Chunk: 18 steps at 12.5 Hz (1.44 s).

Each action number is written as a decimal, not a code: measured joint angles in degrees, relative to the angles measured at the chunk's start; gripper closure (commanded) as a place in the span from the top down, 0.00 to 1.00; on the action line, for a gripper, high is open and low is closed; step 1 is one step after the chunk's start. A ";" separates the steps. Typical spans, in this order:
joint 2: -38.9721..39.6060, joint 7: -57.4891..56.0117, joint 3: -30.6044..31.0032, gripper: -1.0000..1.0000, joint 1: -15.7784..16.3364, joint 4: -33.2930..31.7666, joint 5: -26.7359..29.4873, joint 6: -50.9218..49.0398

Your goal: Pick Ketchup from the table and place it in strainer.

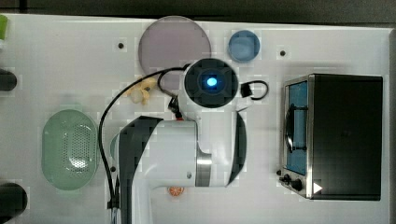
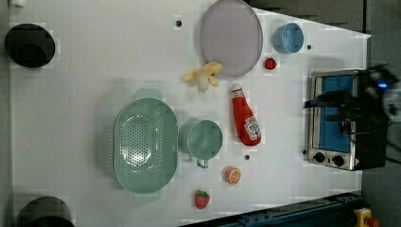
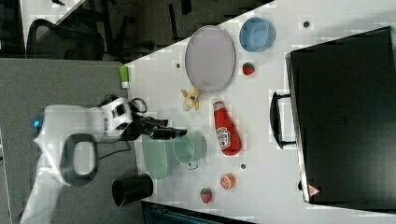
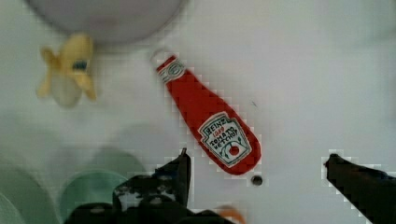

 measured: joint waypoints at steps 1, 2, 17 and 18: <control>0.45 -5.79 0.12 1.00 0.42 -2.35 -0.01 1.83; 0.57 -10.99 0.19 1.00 0.69 -4.14 0.04 3.53; 12.98 -26.21 0.07 1.00 0.96 -18.69 -0.74 33.40; 14.62 -26.21 -0.01 1.00 1.14 -18.91 -0.72 34.33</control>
